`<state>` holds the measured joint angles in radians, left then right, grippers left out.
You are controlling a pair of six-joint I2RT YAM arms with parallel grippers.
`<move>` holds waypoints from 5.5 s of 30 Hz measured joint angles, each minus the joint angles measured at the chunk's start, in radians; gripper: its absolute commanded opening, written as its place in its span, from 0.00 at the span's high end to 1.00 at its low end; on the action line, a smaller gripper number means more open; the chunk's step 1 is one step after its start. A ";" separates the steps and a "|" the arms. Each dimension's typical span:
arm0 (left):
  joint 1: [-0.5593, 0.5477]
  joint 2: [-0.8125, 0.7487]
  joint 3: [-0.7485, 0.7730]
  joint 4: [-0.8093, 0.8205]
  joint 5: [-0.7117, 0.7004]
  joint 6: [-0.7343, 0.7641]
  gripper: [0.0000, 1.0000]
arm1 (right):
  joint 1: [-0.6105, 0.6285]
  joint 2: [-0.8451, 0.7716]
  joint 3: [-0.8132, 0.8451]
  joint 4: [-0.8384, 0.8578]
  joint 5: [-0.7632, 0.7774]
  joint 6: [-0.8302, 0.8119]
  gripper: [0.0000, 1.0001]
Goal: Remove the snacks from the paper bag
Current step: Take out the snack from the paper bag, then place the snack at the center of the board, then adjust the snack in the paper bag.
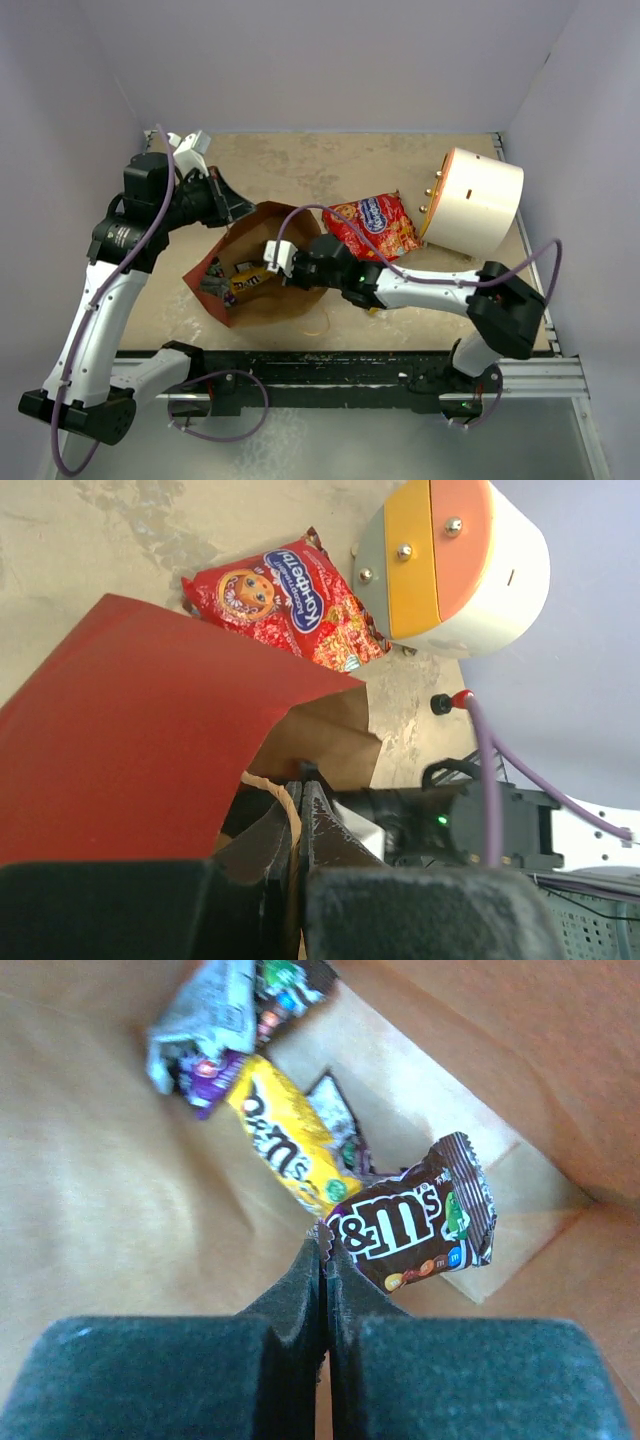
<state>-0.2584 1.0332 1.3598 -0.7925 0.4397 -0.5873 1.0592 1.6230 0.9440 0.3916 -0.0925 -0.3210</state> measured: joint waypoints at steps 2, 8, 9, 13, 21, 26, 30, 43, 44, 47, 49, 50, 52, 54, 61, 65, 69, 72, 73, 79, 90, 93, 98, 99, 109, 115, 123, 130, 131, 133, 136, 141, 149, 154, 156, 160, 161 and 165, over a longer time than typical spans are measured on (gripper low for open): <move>0.000 0.007 0.000 0.021 0.002 0.000 1.00 | 0.000 -0.058 -0.029 -0.013 -0.050 0.004 1.00; 0.000 0.040 0.004 0.053 -0.002 0.007 1.00 | 0.001 -0.219 -0.065 -0.100 -0.109 0.008 1.00; 0.000 0.050 0.014 0.048 -0.011 0.010 1.00 | 0.001 -0.249 -0.064 -0.119 -0.112 0.007 1.00; 0.000 0.080 0.080 0.004 -0.096 0.033 1.00 | 0.001 -0.369 -0.057 -0.187 -0.107 0.004 1.00; 0.000 0.084 0.237 -0.134 -0.318 0.151 1.00 | 0.000 -0.564 -0.016 -0.260 0.047 -0.087 1.00; 0.000 0.085 0.332 -0.206 -0.432 0.254 1.00 | -0.029 -0.630 -0.011 -0.267 0.158 -0.122 1.00; 0.000 0.085 0.349 -0.223 -0.454 0.323 1.00 | -0.093 -0.672 -0.056 -0.283 0.160 -0.088 1.00; 0.000 0.130 0.280 -0.222 -0.375 0.424 1.00 | -0.105 -0.885 -0.394 -0.274 0.040 0.236 1.00; 0.000 0.131 0.280 -0.225 -0.384 0.424 1.00 | -0.105 -0.875 -0.396 -0.265 0.038 0.251 1.00; 0.000 0.131 0.294 -0.237 -0.447 0.424 1.00 | -0.105 -0.819 -0.406 -0.241 0.019 0.270 1.00; 0.000 0.131 0.318 -0.253 -0.508 0.423 1.00 | -0.105 -0.751 -0.421 -0.216 0.003 0.268 1.00; 0.000 0.131 0.331 -0.263 -0.533 0.422 1.00 | -0.105 -0.713 -0.428 -0.204 -0.001 0.266 1.00; 0.000 0.131 0.351 -0.281 -0.575 0.422 1.00 | -0.105 -0.635 -0.428 -0.193 -0.001 0.269 1.00; 0.000 0.129 0.364 -0.293 -0.614 0.422 1.00 | -0.104 -0.547 -0.419 -0.194 0.005 0.293 1.00; 0.000 0.086 0.360 -0.303 -0.718 0.434 1.00 | -0.104 -0.360 -0.382 -0.254 0.075 0.463 0.97; -0.006 0.050 0.350 -0.305 -0.746 0.462 1.00 | -0.104 -0.404 -0.385 -0.288 0.172 0.589 0.53; -0.044 0.029 0.327 -0.301 -0.789 0.534 1.00 | -0.104 -0.486 -0.384 -0.369 0.287 0.716 0.40; -0.098 0.016 0.296 -0.299 -0.827 0.620 1.00 | -0.105 -0.561 -0.384 -0.418 0.312 0.755 0.36; -0.118 0.011 0.286 -0.299 -0.837 0.654 1.00 | -0.105 -0.595 -0.385 -0.428 0.316 0.760 0.35; -0.169 -0.003 0.260 -0.293 -0.747 0.738 1.00 | -0.105 -0.744 -0.383 -0.421 0.338 0.684 0.26; -0.171 0.106 0.063 -0.100 -0.073 0.533 1.00 | -0.105 -0.688 -0.312 -0.304 0.255 0.354 0.24; -0.171 0.089 -0.024 -0.066 0.009 0.473 1.00 | -0.105 -0.683 -0.309 -0.274 0.175 0.256 0.25; -0.171 -0.002 -0.069 -0.072 0.011 0.428 1.00 | -0.104 -0.621 -0.264 -0.278 -0.031 0.058 0.23; -0.171 -0.024 -0.070 -0.079 -0.002 0.421 1.00 | -0.104 -0.603 -0.250 -0.286 -0.071 0.027 0.22; -0.174 -0.214 -0.130 -0.264 -0.297 0.247 1.00 | -0.104 -0.664 -0.185 -0.476 -0.364 -0.201 0.20; -0.174 -0.223 -0.129 -0.325 -0.460 0.155 1.00 | -0.097 -0.644 -0.112 -0.674 -0.454 -0.321 0.19; -0.174 -0.235 -0.131 -0.275 -0.418 0.124 1.00 | -0.095 -0.722 -0.102 -0.604 -0.412 -0.256 0.18; -0.174 -0.241 -0.116 -0.183 -0.319 0.129 1.00 | -0.094 -0.635 -0.069 -0.325 0.017 -0.094 0.21; -0.174 -0.237 -0.113 -0.176 -0.319 0.130 1.00 | -0.098 -0.605 -0.057 -0.304 0.058 -0.081 0.22; -0.174 -0.236 -0.113 -0.158 -0.319 0.134 1.00 | -0.103 -0.555 -0.035 -0.275 0.093 -0.075 0.25; -0.174 -0.238 -0.113 -0.137 -0.319 0.134 1.00 | -0.105 -0.496 -0.004 -0.264 0.070 -0.109 0.33; -0.174 -0.252 -0.113 -0.089 -0.316 0.138 1.00 | -0.042 -0.416 0.014 -0.275 -0.095 -0.260 0.34; -0.174 -0.182 -0.073 -0.006 -0.290 0.177 1.00 | 0.072 -0.340 -0.021 -0.202 -0.212 -0.304 0.26; -0.174 -0.142 -0.071 0.025 -0.276 0.187 1.00 | 0.072 -0.352 -0.032 -0.179 -0.150 -0.301 0.22; -0.174 -0.143 -0.071 0.028 -0.275 0.187 1.00 | 0.072 -0.378 -0.036 -0.203 -0.131 -0.315 0.22; -0.174 -0.149 -0.071 0.028 -0.272 0.187 1.00 | 0.071 -0.437 -0.019 -0.288 -0.151 -0.372 0.22; -0.174 -0.149 -0.070 0.027 -0.272 0.187 1.00 | 0.071 -0.442 -0.006 -0.306 -0.165 -0.381 0.22; -0.174 -0.145 -0.054 0.019 -0.288 0.189 1.00 | 0.073 -0.433 0.077 -0.336 -0.220 -0.390 0.23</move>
<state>-0.4328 0.8886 1.3060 -0.7731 0.1520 -0.3985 1.1324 1.1896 1.0210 0.0555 -0.3122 -0.7109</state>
